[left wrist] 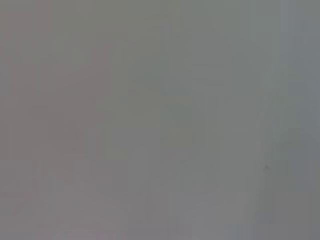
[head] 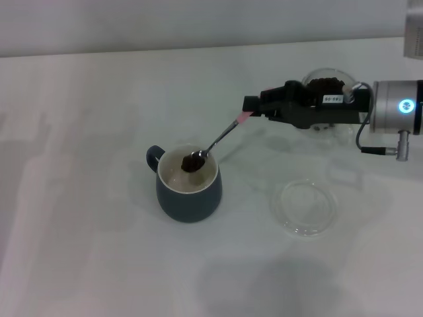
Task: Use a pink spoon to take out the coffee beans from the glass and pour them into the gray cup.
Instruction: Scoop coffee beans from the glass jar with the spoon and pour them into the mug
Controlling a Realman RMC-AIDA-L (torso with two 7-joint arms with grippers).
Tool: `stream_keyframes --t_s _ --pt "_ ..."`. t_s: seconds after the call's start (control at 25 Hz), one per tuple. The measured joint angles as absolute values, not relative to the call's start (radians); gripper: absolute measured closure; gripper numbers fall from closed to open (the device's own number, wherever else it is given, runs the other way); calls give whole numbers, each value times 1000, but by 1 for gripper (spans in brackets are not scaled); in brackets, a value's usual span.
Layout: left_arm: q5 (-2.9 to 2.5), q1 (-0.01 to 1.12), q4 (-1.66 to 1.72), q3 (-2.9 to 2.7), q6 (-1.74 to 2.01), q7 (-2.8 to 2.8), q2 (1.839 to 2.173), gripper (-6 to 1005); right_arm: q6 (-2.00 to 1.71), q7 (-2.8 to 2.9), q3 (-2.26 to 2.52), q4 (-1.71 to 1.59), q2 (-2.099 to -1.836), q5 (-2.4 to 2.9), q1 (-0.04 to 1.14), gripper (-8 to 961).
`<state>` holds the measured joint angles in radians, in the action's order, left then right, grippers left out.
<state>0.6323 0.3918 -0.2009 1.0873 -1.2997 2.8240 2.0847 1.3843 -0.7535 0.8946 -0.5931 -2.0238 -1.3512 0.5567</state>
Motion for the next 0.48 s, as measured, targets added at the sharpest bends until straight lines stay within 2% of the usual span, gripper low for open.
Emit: stream_keyframes --t_s 0.48 --pt "632 400 -201 1088 -1291 2824 2081 180 1366 -985 1032 -630 -2022 -1427 568 789"
